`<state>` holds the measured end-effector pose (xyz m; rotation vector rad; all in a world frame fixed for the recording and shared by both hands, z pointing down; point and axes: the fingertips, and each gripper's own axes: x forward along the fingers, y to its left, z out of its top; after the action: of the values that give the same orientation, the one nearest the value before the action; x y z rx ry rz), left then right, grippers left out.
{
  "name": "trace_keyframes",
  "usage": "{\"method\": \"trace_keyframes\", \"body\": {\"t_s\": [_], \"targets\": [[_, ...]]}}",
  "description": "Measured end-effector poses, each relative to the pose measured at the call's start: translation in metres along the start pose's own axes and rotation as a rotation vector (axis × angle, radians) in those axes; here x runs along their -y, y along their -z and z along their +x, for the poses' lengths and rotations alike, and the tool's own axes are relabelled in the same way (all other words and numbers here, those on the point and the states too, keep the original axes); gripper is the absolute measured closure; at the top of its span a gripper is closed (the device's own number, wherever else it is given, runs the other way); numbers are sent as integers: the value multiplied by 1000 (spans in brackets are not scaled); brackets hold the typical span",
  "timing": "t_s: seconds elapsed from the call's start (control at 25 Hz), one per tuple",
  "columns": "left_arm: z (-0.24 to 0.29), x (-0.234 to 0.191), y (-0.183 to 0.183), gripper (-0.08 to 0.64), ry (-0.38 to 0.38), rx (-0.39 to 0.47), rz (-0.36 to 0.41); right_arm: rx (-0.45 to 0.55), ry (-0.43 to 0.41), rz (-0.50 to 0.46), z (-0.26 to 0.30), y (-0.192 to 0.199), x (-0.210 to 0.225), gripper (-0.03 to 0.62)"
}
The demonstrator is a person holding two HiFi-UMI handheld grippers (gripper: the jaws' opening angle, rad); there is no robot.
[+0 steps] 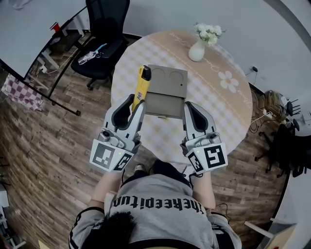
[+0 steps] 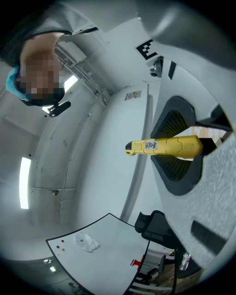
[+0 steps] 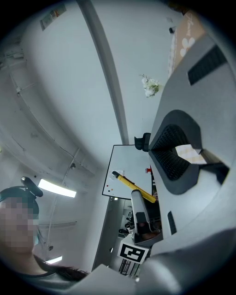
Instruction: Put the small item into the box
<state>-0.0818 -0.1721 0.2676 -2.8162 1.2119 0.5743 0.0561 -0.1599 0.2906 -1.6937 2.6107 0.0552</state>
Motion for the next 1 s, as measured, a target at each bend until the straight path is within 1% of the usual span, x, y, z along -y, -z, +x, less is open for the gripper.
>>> {"method": "trace_keyframes", "body": {"t_s": [0.52, 1.0], "targets": [[41, 9, 25, 437, -44, -24, 12, -16, -54, 29, 14, 11, 47, 586], [69, 9, 58, 437, -86, -84, 19, -53, -106, 68, 33, 33, 80, 586]]}}
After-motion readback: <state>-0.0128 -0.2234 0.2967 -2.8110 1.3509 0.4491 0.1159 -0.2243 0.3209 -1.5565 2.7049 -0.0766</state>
